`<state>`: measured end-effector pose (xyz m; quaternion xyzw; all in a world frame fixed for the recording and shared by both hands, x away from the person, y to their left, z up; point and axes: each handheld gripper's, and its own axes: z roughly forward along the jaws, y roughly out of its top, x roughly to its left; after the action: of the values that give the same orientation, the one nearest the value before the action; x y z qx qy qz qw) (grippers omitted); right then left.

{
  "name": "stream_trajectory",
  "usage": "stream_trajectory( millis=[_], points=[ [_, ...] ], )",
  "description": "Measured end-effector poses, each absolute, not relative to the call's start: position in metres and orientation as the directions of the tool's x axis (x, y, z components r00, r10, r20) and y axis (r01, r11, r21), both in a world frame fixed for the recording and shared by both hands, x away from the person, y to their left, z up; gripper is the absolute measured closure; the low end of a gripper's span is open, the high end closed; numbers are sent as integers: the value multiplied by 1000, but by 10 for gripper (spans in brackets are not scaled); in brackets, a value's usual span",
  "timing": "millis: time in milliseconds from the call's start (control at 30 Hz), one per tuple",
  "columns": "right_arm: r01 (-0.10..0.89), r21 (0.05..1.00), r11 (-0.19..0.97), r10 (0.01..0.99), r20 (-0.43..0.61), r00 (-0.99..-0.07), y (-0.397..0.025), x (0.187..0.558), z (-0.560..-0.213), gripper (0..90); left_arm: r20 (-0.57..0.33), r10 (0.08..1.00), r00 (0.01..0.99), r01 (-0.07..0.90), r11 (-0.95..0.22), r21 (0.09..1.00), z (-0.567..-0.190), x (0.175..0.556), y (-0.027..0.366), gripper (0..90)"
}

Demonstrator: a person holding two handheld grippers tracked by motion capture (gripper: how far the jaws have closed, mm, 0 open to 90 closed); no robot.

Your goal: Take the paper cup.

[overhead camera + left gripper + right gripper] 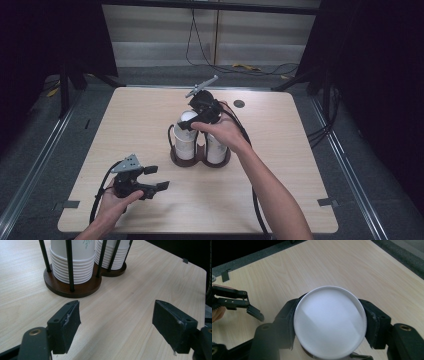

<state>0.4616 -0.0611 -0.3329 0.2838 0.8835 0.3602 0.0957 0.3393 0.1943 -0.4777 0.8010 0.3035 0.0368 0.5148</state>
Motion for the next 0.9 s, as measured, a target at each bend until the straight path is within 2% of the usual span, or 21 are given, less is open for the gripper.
stream_trajectory(
  millis=[400,533,667,900],
  points=[
    [427,751,503,583,71,-810,-73,449,-327,373,-280,506,816,454,-262,852,-472,345,193,162],
    [427,769,475,587,84,-805,-79,447,-329,373,-272,509,817,447,-260,856,-469,347,192,162],
    [417,790,450,584,92,-806,-84,443,-325,374,-252,505,826,423,-259,868,-464,349,190,205],
    [400,812,424,574,101,-812,-92,430,-319,374,-248,501,829,415,-254,874,-462,353,186,204]
  ],
)
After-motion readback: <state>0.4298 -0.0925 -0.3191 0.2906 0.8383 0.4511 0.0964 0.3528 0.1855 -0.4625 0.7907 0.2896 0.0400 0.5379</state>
